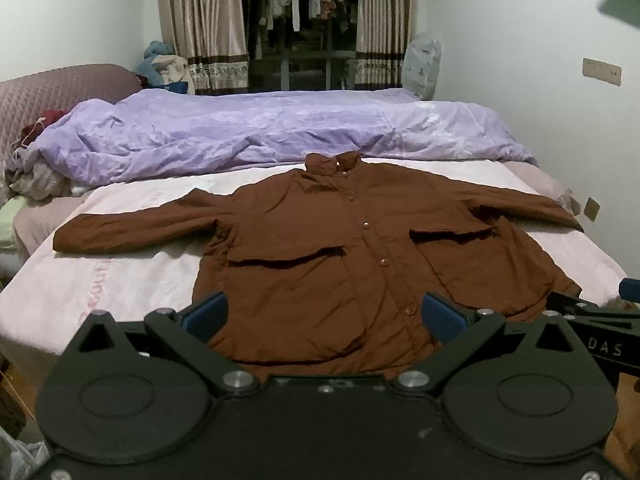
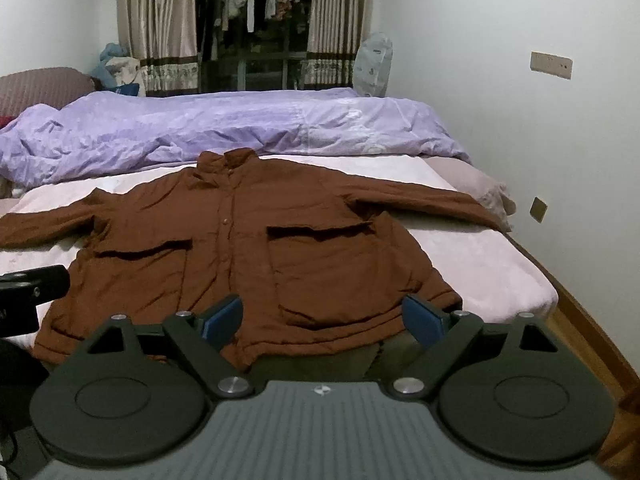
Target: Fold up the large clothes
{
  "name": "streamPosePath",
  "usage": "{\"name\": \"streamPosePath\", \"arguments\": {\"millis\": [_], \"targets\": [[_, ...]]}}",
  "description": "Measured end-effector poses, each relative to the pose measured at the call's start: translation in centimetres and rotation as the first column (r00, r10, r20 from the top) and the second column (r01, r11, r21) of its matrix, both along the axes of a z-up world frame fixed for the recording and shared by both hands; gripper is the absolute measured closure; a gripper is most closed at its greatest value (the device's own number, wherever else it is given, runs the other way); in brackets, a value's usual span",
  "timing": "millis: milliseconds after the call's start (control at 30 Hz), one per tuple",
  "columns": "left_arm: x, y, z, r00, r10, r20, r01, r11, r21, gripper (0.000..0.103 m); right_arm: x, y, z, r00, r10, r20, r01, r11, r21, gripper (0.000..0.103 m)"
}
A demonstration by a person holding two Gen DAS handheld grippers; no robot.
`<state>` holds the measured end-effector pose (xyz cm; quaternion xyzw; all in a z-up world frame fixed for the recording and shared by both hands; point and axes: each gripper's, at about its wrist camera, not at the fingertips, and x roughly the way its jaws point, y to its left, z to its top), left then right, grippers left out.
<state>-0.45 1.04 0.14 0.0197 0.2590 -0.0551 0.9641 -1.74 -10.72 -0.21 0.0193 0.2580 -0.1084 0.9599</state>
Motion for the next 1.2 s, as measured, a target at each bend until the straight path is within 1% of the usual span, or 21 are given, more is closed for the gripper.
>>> {"name": "streamPosePath", "arguments": {"millis": [100,167,300,500,633,967,1200], "targets": [[0.0,0.0,-0.2,1.0,0.0,0.0,0.0,1.0,0.013,0.0,0.3,0.7,-0.3,1.0,-0.007,-0.016,0.006,0.999,-0.043,0.0],[0.0,0.0,-0.3,1.0,-0.002,-0.002,0.002,1.0,0.016,0.0,0.4,1.1,-0.3,1.0,-0.003,-0.024,0.002,0.999,-0.048,0.0],[0.2,-0.1,-0.4,1.0,0.007,-0.002,-0.007,0.999,0.033,0.0,0.2,0.9,-0.3,0.999,0.03,-0.018,-0.03,0.999,-0.009,0.0],[0.2,0.0,-0.4,1.0,0.016,0.005,-0.016,0.999,0.051,0.0,0.1,0.9,-0.4,0.999,0.044,-0.009,-0.044,0.999,0.008,0.0],[0.3,-0.1,-0.6,1.0,0.021,0.007,-0.021,0.998,0.061,0.0,-0.1,0.9,-0.6,0.999,0.045,-0.001,-0.045,0.999,0.026,0.0],[0.7,-0.4,-0.8,1.0,0.021,0.013,-0.022,0.996,0.081,0.0,-0.5,0.2,-1.1,0.999,0.033,0.001,-0.033,0.999,0.04,0.0],[0.8,-0.4,-1.3,1.0,0.015,0.005,-0.015,0.997,0.078,0.0,-0.6,-0.6,-1.2,1.0,0.019,0.001,-0.019,0.999,0.051,0.0]]}}
